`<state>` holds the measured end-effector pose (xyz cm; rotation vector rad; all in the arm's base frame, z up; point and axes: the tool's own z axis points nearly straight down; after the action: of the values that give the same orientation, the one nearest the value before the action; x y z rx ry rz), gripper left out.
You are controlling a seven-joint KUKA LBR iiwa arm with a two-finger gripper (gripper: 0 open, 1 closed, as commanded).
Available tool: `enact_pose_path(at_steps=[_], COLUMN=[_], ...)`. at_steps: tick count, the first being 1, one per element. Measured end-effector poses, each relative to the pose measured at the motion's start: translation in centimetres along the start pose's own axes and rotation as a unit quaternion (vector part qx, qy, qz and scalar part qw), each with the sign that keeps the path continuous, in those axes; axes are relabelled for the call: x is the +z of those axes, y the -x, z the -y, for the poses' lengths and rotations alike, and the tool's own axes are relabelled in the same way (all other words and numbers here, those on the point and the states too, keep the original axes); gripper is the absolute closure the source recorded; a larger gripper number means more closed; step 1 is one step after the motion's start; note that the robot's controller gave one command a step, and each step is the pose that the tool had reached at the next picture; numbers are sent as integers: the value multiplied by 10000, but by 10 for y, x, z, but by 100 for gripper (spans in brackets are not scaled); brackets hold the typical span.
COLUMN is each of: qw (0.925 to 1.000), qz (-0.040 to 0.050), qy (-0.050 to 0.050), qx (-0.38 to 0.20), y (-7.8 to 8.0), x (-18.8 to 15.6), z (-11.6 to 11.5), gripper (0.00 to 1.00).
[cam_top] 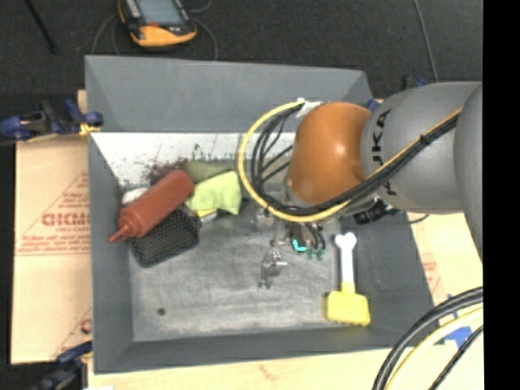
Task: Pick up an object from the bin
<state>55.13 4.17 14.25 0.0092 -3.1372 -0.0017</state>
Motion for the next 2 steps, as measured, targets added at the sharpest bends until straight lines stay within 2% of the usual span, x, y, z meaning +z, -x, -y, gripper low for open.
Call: enact_pose_path(at_steps=[1, 2], qw=[10000, 9997], qz=[38, 55], qy=[2, -11], qx=[4, -232], y=[2, 43], x=[-4, 10], z=[0, -3], gripper=[0, 0])
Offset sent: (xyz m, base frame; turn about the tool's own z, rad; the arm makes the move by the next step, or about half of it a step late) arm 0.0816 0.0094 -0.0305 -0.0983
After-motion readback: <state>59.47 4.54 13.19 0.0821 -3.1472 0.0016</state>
